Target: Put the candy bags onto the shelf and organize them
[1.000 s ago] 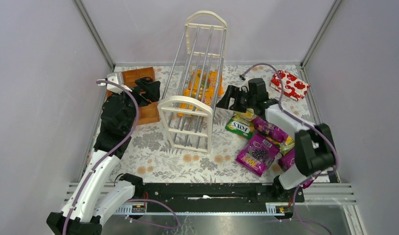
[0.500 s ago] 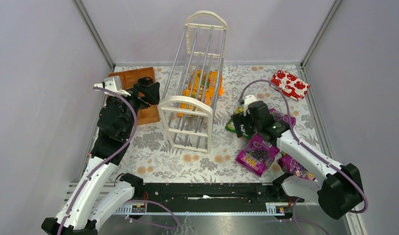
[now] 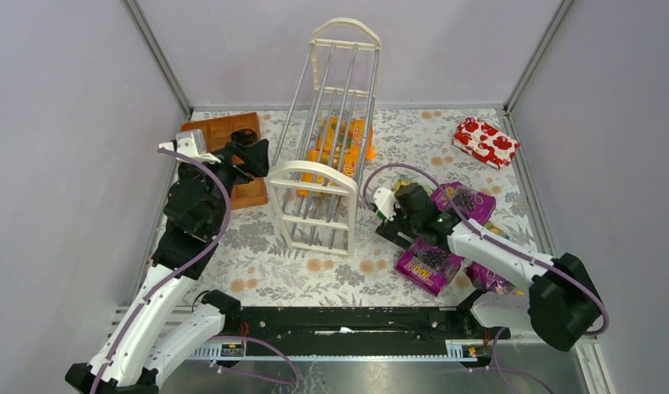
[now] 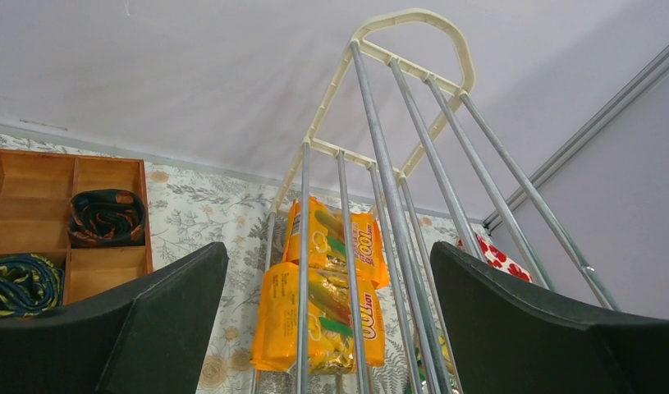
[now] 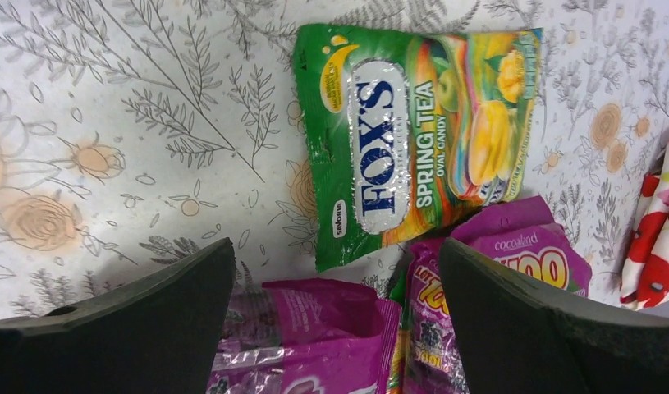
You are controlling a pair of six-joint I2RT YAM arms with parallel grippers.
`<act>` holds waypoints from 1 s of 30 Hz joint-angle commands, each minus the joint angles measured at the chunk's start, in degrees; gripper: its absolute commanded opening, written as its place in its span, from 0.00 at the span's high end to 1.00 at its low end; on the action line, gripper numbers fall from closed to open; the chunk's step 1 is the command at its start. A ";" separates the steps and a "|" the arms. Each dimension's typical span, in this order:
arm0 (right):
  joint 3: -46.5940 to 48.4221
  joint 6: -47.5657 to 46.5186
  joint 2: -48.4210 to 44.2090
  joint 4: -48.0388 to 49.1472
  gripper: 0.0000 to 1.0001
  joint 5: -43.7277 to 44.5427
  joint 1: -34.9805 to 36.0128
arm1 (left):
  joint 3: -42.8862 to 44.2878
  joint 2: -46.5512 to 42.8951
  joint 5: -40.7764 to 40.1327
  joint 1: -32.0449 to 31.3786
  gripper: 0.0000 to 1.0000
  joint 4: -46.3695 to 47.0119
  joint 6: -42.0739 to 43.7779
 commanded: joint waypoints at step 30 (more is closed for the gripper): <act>0.83 -5.22 21.72 14.96 0.73 17.57 0.99 | 1.26 -0.28 -3.90 -2.46 0.01 0.89 1.80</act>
